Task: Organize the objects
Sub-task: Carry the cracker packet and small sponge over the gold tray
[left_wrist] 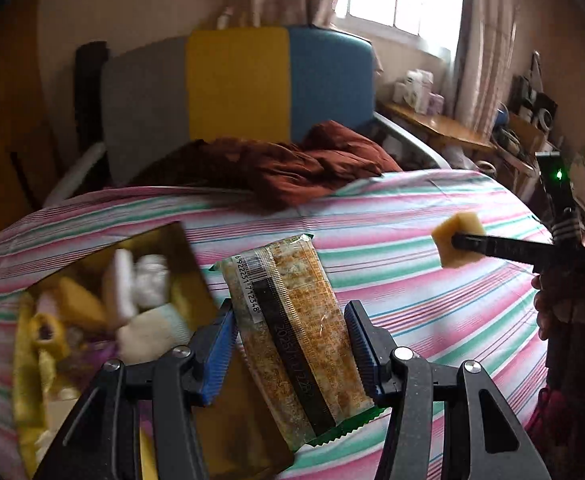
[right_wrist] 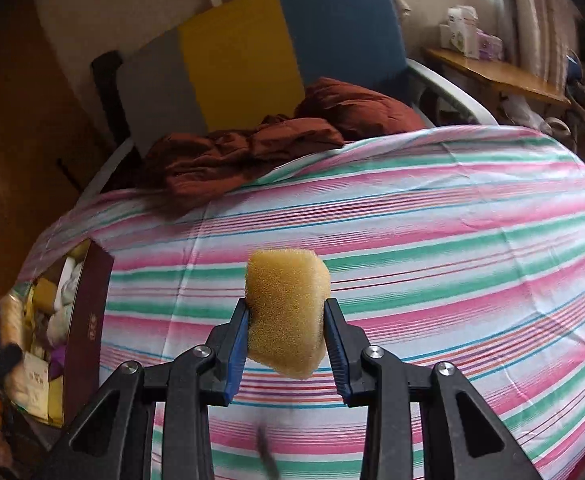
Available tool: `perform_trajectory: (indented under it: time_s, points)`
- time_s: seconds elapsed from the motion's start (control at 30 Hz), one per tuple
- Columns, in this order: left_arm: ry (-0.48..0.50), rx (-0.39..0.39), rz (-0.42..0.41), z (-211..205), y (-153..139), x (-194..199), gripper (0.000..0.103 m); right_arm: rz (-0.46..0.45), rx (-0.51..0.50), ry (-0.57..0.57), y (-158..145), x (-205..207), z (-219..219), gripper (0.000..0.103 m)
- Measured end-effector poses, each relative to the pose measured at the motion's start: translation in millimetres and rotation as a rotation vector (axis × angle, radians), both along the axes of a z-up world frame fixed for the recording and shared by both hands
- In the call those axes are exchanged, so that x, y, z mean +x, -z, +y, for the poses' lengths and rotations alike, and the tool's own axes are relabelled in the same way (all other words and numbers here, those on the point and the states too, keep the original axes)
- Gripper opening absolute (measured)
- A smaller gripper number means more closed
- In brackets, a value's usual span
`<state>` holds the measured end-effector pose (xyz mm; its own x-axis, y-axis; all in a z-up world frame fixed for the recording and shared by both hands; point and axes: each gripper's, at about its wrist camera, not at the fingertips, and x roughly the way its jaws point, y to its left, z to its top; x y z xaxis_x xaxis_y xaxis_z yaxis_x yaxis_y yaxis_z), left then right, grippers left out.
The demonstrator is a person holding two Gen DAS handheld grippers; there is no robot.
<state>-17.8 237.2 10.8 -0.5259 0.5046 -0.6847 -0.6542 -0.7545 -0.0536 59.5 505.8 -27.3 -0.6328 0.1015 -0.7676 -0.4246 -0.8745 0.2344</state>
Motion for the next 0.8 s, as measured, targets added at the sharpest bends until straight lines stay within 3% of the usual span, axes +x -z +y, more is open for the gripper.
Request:
perform_trajectory:
  time_s: [0.23, 0.57, 0.8]
  points:
    - [-0.087, 0.014, 0.033, -55, -9, -3, 0.055, 0.005, -0.008, -0.093, -12, -12, -40, 0.035]
    - [-0.184, 0.036, 0.051, -109, -12, -8, 0.055, 0.094, -0.029, -0.29, -45, -31, -139, 0.035]
    - [-0.238, 0.048, 0.04, -139, -7, -12, 0.055, 0.122, -0.056, -0.417, -49, -42, -205, 0.035]
